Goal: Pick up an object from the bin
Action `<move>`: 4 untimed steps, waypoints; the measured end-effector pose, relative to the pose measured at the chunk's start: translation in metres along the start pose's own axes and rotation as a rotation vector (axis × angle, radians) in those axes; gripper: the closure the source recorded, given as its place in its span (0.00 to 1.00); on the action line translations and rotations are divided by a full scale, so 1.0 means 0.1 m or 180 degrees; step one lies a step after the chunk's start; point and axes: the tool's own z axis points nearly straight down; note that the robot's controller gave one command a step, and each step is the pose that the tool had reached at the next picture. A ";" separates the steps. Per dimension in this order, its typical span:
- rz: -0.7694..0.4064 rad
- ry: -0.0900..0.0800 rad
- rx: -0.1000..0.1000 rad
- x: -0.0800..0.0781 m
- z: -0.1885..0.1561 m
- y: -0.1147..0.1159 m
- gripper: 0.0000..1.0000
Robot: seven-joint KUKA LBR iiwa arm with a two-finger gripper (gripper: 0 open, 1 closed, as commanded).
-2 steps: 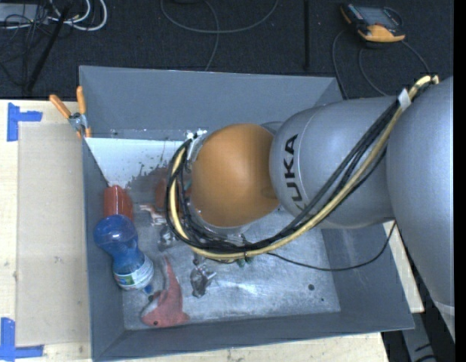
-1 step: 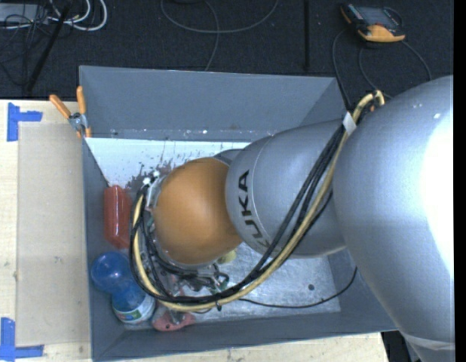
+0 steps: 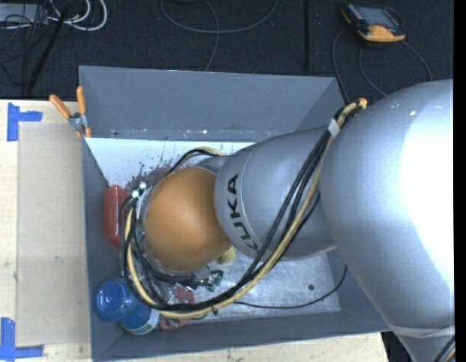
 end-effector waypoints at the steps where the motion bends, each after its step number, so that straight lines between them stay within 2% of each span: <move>1: 0.1243 -0.0028 -0.0021 0.31 0.09 -0.36 1.00; 3: 0.1241 -0.0020 -0.0022 0.31 0.06 -0.35 1.00; 4: 0.1241 0.0001 -0.0014 0.33 -0.05 -0.35 1.00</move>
Offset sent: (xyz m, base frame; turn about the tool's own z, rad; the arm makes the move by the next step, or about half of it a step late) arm 0.0000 0.0000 0.0000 0.0000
